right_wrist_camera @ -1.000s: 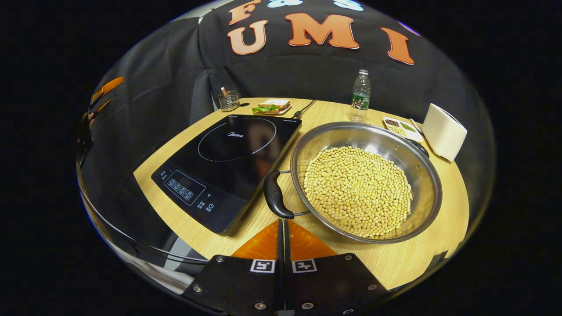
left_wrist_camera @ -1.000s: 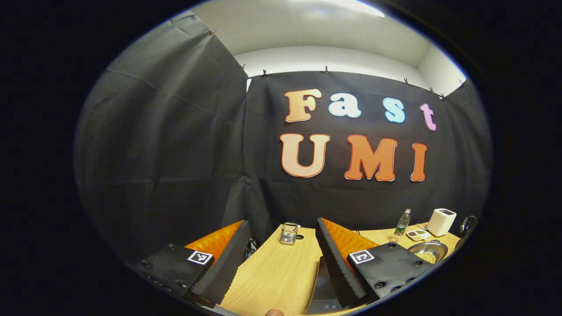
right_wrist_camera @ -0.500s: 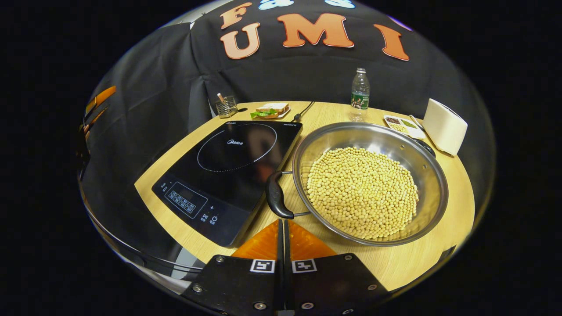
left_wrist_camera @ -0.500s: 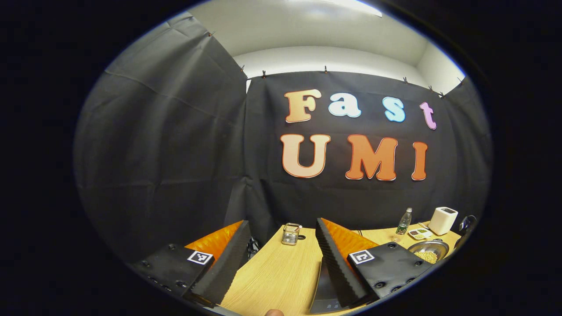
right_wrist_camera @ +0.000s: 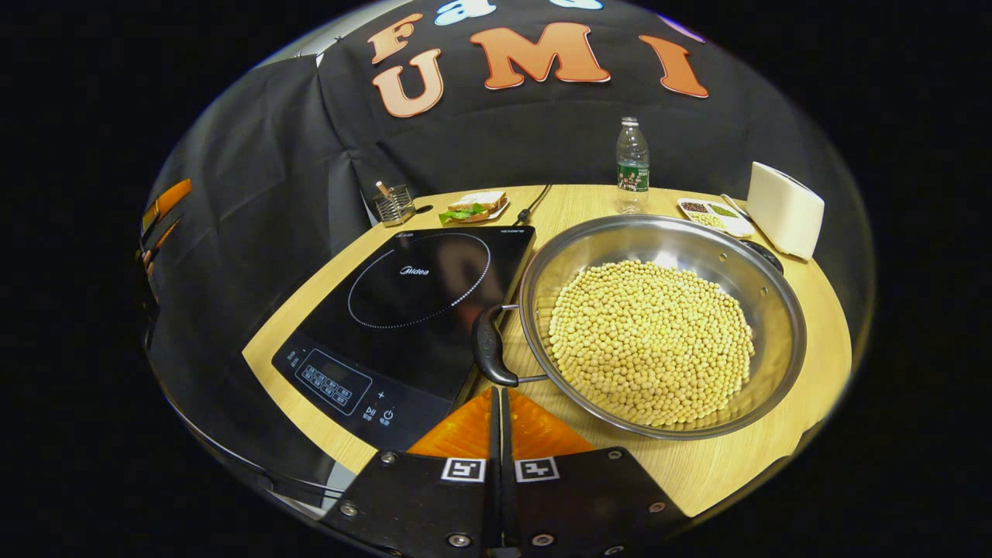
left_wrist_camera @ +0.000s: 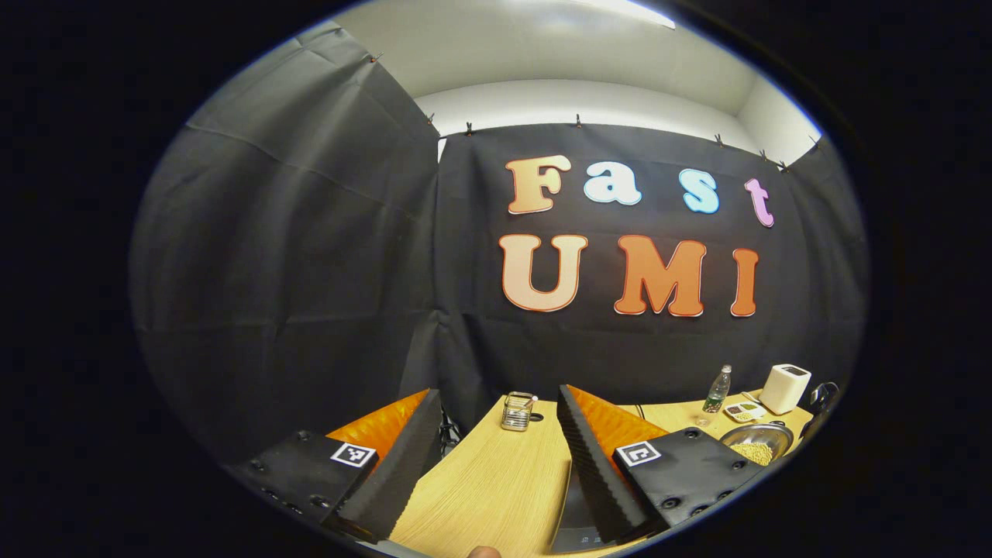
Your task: First push the handle of the pot to place it horizontally, then grasp the pot with both hands and set it on the induction cooktop.
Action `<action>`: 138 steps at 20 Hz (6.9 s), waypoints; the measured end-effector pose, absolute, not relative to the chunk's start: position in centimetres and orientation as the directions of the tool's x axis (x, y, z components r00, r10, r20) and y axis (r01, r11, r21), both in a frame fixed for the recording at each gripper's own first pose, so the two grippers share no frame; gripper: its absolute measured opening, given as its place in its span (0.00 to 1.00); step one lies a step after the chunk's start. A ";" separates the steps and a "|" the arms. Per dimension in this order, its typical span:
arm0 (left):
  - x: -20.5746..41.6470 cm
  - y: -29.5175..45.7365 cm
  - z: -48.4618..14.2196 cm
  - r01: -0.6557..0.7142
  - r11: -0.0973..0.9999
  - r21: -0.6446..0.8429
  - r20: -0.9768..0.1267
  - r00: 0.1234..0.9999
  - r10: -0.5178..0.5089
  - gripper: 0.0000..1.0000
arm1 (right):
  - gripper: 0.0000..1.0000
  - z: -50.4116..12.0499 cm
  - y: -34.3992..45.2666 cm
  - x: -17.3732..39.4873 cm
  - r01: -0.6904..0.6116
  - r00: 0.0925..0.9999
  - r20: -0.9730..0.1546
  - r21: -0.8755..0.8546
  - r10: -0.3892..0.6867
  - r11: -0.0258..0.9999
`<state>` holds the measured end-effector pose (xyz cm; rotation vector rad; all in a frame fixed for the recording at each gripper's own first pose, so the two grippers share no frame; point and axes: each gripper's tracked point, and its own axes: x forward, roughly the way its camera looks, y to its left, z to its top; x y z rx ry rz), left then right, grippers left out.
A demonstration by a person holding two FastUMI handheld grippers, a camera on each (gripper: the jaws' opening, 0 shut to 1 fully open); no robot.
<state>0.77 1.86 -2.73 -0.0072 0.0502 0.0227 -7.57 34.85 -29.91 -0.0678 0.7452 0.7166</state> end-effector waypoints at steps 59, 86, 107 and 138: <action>3.7 -28.1 -10.6 0.396 0.905 -0.157 -0.205 0.883 -0.422 0.97 | 0.00 -18.6 20.1 5.3 -0.331 0.845 -0.359 0.232 0.397 0.915; 3.3 -42.6 -31.9 0.458 0.867 -0.197 -0.618 0.629 -0.472 0.98 | 0.94 -27.1 12.9 16.3 -0.217 0.821 -0.516 0.118 0.246 0.969; 5.5 -44.4 -37.2 0.443 0.885 -0.144 -0.694 0.592 -0.409 0.87 | 0.58 -31.4 13.8 17.7 -0.225 0.760 -0.586 0.171 0.283 0.959; 9.0 -32.4 -26.0 0.338 0.919 -0.202 -0.679 0.628 -0.380 0.51 | 0.52 -20.7 24.0 12.0 -0.249 0.773 -0.505 0.315 0.384 0.916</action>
